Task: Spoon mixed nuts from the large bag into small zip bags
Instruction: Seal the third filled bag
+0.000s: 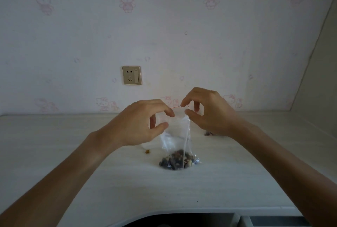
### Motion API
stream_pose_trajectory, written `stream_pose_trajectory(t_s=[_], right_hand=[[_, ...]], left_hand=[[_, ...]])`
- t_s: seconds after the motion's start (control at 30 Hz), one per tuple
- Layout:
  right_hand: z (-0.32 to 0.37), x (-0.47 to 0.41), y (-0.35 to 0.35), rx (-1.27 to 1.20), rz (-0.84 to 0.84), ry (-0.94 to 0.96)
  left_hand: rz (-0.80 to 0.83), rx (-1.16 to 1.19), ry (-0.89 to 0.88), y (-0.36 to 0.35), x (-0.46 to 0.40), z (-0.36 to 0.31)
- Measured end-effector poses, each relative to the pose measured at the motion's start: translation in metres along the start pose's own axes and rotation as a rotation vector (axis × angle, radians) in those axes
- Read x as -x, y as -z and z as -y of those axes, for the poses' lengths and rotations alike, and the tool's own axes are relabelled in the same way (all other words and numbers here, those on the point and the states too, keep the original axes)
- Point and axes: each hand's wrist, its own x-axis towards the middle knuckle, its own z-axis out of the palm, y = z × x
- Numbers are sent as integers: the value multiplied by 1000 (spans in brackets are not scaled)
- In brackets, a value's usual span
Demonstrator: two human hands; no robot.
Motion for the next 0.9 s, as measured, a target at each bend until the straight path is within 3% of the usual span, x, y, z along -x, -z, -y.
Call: stream_pose_trajectory(t_s=[0.13,0.33,0.53,0.7,0.8,0.9], right_hand=[[-6,-7,-6,123,260,14],[-10,-21,-14,250,522,-75],[-13,-27,1,297,444,-32],[-10,-30,11,380,354,94],[-6,-31,17,403,363,112],[-3,-31,22,360,427,93]], left_hand=[[136,-241,69,-10,-6,16],[251,-268,126,-20,-17,30],[229,-279,122,-5,-18,38],[130,-96,109,13,-22,32],[56,-29,70,16,-23,30],[81,1,47,15,-21,30]])
